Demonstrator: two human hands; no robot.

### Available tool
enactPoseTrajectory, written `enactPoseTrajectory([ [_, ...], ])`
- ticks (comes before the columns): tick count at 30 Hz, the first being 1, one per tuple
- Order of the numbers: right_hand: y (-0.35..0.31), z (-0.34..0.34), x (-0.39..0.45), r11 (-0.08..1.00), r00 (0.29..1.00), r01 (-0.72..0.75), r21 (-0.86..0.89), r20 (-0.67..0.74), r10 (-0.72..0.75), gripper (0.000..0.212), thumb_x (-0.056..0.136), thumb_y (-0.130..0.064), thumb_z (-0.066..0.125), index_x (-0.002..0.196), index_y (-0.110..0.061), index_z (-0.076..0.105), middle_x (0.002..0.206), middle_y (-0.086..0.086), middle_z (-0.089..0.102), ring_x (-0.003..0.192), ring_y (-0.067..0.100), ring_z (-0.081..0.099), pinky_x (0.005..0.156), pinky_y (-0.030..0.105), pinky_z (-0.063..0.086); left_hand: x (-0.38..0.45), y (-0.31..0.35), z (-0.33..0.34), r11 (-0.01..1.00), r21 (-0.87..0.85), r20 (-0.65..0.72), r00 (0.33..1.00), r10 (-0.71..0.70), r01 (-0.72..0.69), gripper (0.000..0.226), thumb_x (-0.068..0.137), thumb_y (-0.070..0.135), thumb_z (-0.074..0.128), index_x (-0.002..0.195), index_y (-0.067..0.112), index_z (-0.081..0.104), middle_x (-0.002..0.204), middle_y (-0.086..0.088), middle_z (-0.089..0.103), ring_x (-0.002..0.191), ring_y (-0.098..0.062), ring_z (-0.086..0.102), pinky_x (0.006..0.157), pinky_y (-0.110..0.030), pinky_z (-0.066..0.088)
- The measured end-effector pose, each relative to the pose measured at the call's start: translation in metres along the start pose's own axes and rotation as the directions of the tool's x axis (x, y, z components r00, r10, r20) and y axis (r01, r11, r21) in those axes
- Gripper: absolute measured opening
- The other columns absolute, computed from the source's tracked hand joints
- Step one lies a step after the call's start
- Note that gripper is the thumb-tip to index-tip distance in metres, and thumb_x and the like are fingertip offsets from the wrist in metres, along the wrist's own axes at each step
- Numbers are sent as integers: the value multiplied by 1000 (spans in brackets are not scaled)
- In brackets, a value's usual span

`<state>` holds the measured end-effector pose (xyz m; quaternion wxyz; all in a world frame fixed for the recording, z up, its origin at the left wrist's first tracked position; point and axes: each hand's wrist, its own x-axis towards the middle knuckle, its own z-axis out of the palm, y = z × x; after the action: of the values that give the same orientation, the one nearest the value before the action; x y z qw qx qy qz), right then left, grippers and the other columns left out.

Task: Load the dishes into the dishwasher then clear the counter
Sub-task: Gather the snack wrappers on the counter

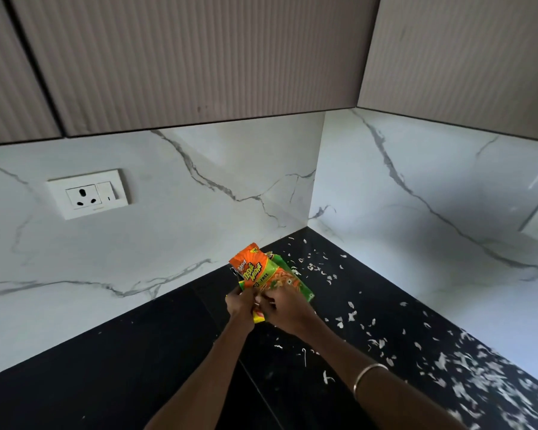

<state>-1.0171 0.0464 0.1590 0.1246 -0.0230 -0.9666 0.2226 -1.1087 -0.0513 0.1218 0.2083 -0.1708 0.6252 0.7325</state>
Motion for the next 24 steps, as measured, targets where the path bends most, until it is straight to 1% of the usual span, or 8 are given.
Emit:
enactPoseTrajectory([
  [4,11,-14,-24,984,969,-165,71,-174,175,24,97,-28,48,111,-21,66,92,-4,70,66,1,63,62,25,57,-14,-2,-11,995,93,20,999,38,-40,26,80,7,69,105,13,70,92,-10,73,78,-28,73,70,-47,62],
  [7,21,-22,-43,923,905,-342,177,-201,374,44,91,-33,54,133,-21,52,126,2,61,97,13,67,80,32,59,-23,-9,-16,989,136,69,997,43,-52,27,78,5,70,103,15,71,92,-9,74,78,-27,73,71,-48,62],
  [10,25,-31,-63,813,844,-499,300,-44,534,52,95,-26,58,142,-10,42,117,10,65,75,8,65,57,13,49,-36,-14,-20,985,159,126,991,51,-71,24,76,3,71,99,11,74,86,-10,75,78,-29,73,73,-52,60],
  [12,31,-29,-84,777,825,-540,323,21,565,57,96,-27,59,145,-7,39,123,14,64,77,8,61,48,5,38,-55,-20,-21,983,170,161,986,39,-67,20,77,1,71,94,11,73,84,-11,75,79,-30,73,74,-50,61],
  [14,36,-26,-106,714,803,-552,431,45,594,56,94,-33,62,140,-5,47,126,14,64,94,17,64,58,5,43,-78,-31,-23,988,146,205,979,22,-53,21,76,-5,69,91,10,72,84,-13,74,79,-32,72,73,-46,61],
  [17,40,-29,-140,548,775,-550,630,141,616,48,89,-45,61,116,-6,67,107,12,72,97,27,68,85,40,55,-108,-46,-25,993,115,250,968,-9,-20,23,74,-10,69,92,4,71,86,-17,74,83,-37,72,76,-51,59],
  [21,36,-35,-178,291,706,-624,726,363,607,46,90,-43,62,121,-9,66,119,5,62,114,24,56,90,37,41,-141,-66,-28,985,164,259,966,4,-48,22,75,-11,67,91,4,71,86,-18,74,82,-35,71,77,-49,59],
  [24,33,-40,-222,219,700,-640,737,441,562,45,85,-43,68,114,-9,68,107,3,68,101,22,63,102,39,38,-180,-94,-33,973,218,258,966,22,-80,23,78,-10,66,97,2,71,90,-20,73,82,-34,71,76,-48,60],
])
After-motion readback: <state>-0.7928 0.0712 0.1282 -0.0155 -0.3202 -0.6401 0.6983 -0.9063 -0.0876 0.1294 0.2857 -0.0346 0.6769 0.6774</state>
